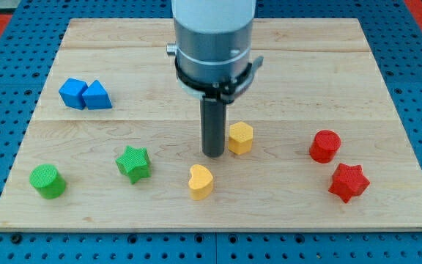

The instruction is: Push the hexagon above the red circle

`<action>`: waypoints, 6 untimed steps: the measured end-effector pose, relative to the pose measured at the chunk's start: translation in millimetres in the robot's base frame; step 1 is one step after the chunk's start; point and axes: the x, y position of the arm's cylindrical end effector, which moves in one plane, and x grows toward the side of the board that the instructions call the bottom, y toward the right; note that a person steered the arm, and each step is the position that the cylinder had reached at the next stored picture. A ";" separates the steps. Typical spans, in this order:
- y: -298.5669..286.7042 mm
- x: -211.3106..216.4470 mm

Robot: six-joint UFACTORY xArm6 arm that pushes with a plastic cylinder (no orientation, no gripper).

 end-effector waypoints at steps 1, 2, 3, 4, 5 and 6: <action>47.2 -17.6; 77.8 -24.2; 81.7 19.1; 109.5 33.2; 105.7 0.5; 105.7 -20.0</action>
